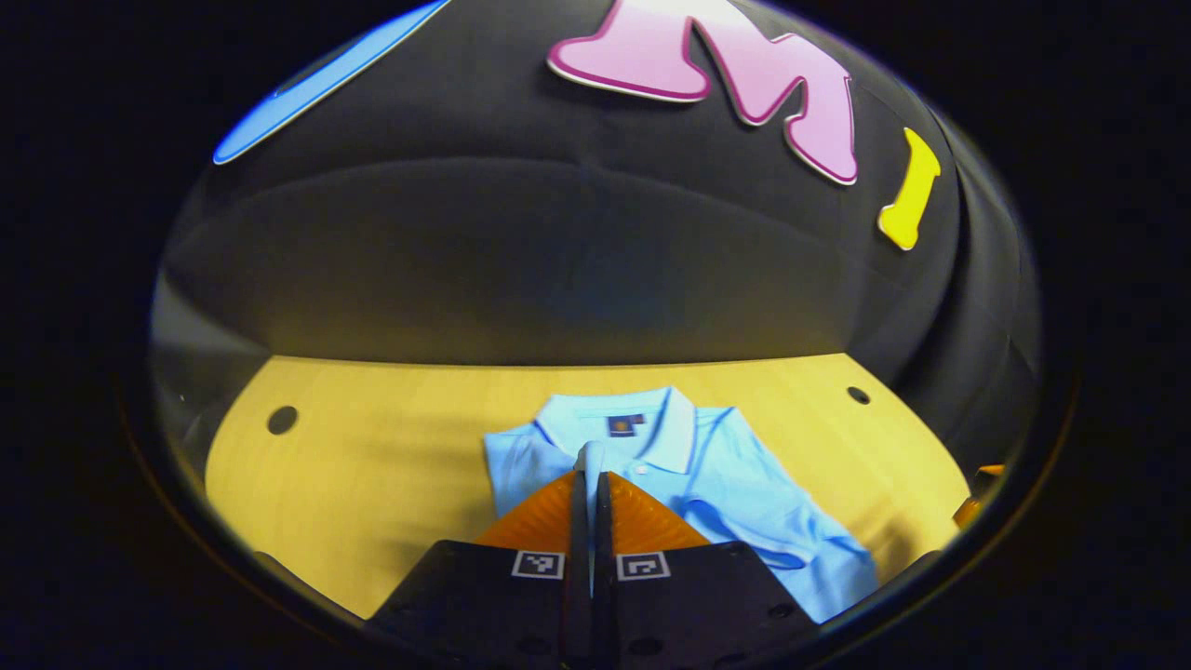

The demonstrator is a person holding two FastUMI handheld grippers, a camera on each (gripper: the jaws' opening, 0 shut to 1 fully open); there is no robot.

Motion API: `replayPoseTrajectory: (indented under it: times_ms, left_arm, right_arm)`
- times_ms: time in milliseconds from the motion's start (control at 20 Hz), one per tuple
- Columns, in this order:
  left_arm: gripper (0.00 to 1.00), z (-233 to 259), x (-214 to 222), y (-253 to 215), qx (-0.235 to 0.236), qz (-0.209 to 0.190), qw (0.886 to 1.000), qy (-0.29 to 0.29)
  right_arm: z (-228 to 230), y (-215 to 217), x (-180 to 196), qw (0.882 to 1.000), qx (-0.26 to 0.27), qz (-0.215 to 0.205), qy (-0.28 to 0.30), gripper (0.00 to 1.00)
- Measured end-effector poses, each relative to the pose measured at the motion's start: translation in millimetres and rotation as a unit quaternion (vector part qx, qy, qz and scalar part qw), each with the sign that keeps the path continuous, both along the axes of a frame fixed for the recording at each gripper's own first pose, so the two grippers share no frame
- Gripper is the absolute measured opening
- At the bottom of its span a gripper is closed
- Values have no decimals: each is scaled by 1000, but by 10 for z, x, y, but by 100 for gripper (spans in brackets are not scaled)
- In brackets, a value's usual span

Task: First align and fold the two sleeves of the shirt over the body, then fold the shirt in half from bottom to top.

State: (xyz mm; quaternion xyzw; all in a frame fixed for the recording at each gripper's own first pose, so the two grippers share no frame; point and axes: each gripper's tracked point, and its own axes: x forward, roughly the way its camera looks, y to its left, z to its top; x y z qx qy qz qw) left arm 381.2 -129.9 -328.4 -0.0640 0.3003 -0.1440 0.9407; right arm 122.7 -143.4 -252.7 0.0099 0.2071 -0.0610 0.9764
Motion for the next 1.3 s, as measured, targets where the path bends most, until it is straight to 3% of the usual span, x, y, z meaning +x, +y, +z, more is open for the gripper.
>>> replayPoseTrajectory:
  times_ms: [100,200,350,500,700,1000,1300]
  left_arm:
    - [11,-33,-144,-332,-41,-19,999,21]
    - [23,-12,-347,-474,-60,-38,997,23]
    - [94,131,-830,-309,-35,-35,999,-11]
    - [97,355,-1389,-4,-4,-22,999,-47]
    - [97,487,-2001,350,8,11,999,-50]
    - [97,426,-2909,867,39,52,998,-27]
    - [97,-62,-3833,1031,58,75,994,44]
  right_arm:
    - [-18,6,-97,1000,4,-3,2,98]
    - [6,53,-183,1000,10,-5,4,98]
    - [-25,237,-457,1000,18,-6,10,98]
    - [-41,409,-676,1000,20,-1,16,97]
    - [-100,583,-954,999,22,5,31,96]
    - [-274,868,-1372,998,22,27,60,97]
    - [-602,1107,-1764,994,24,42,102,96]
